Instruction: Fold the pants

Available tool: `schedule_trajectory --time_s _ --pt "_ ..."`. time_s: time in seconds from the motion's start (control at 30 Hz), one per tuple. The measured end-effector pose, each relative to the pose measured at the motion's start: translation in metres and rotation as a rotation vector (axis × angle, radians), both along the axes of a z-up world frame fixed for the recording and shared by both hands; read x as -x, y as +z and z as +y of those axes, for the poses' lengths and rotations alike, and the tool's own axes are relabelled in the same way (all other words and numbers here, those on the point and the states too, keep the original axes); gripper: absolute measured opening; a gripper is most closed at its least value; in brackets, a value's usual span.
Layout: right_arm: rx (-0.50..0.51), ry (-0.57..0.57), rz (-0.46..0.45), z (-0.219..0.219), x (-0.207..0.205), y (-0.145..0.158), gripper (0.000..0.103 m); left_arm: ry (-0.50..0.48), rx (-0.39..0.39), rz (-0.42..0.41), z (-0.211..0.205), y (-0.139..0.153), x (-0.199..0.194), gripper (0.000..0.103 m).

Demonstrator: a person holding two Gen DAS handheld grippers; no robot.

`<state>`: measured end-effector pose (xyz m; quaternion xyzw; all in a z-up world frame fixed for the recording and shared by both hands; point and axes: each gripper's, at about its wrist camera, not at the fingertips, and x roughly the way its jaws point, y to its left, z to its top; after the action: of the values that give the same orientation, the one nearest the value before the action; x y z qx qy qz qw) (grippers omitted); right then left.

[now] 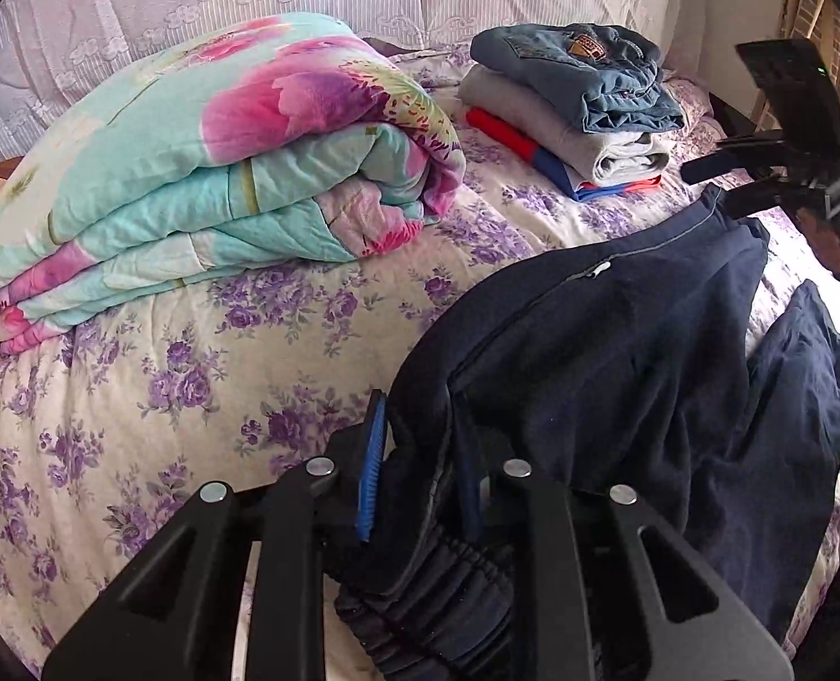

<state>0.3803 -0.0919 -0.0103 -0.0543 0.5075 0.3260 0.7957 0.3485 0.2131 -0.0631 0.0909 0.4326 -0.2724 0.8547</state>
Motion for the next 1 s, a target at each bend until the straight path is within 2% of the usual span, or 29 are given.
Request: schedule_trajectory --time_s 0.17,0.37,0.43,0.47,0.5,0.53,0.63,0.73,0.87,1.0 --pt "0.097 0.151 0.090 0.042 -0.036 -0.034 0.074 0.003 0.004 -0.007 0.000 -0.004 0.000 0.021" --pt "0.164 0.304 0.187 0.085 -0.052 -0.070 0.073 0.006 -0.002 -0.003 -0.001 -0.008 -0.003 0.021" --pt "0.148 0.340 0.223 0.092 -0.050 -0.084 0.032 0.004 -0.006 0.001 -0.002 -0.010 -0.004 0.021" --pt "0.158 0.374 0.217 0.099 -0.044 -0.088 0.023 0.004 -0.013 0.000 -0.003 -0.012 -0.004 0.020" --pt "0.195 0.407 0.147 0.103 -0.033 -0.084 0.018 0.005 -0.024 -0.003 -0.005 -0.014 -0.004 0.020" --pt "0.208 0.418 0.109 0.104 -0.028 -0.079 0.016 0.006 -0.030 -0.005 -0.005 -0.015 -0.005 0.020" --pt "0.175 0.336 0.011 0.089 -0.037 -0.052 0.015 0.021 -0.010 0.010 -0.004 -0.015 -0.014 0.019" --pt "0.139 0.263 -0.020 0.077 -0.050 -0.041 0.015 0.032 -0.020 0.014 -0.010 -0.020 -0.025 0.019" --pt "0.204 0.251 0.005 0.081 -0.057 -0.066 0.015 0.048 -0.075 0.033 -0.018 -0.040 -0.033 0.019" --pt "0.201 0.238 -0.031 0.081 -0.046 -0.053 0.015 0.053 -0.039 0.028 -0.014 -0.029 -0.027 0.015"
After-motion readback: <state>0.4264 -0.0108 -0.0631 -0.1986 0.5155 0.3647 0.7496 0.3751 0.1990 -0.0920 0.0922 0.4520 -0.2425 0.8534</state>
